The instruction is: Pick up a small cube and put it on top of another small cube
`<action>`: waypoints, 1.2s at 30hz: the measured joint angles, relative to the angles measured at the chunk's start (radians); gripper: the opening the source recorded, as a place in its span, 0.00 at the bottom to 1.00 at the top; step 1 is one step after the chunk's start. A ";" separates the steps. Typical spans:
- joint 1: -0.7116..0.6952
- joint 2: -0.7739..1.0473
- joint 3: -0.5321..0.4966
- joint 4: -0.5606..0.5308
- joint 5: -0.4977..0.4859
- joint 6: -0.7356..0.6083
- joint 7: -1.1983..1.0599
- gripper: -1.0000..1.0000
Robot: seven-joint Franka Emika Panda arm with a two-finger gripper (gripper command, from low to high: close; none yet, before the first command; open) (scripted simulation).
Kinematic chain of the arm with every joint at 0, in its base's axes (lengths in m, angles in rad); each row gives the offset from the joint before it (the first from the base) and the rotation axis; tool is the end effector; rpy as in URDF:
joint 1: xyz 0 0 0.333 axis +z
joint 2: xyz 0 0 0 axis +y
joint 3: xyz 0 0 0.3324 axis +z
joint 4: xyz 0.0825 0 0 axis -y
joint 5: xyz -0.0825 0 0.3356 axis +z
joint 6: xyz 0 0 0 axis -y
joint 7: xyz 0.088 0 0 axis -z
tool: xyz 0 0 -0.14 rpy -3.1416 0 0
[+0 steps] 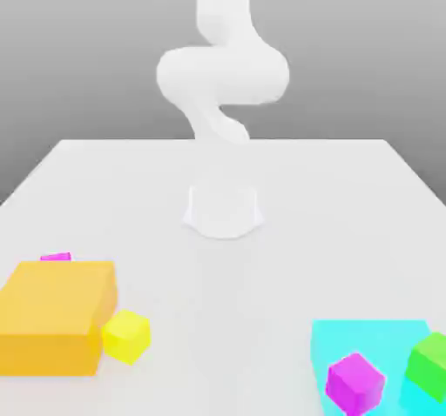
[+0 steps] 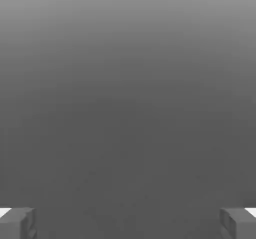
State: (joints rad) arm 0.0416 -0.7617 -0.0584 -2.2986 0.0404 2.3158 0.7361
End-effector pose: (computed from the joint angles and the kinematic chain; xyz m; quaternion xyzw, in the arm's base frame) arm 0.3242 -0.0127 0.6860 -0.8572 0.3466 -0.3402 0.1713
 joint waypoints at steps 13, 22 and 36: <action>0.200 0.335 -0.449 -0.138 0.228 0.139 -0.552 0.50; 0.247 0.591 -0.672 -0.236 0.430 0.225 -0.973 0.50; 0.079 0.843 -0.829 -0.419 0.412 0.444 -1.392 0.50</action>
State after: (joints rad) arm 0.1210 0.0810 -0.8874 -2.7176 0.4522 2.7602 -0.6554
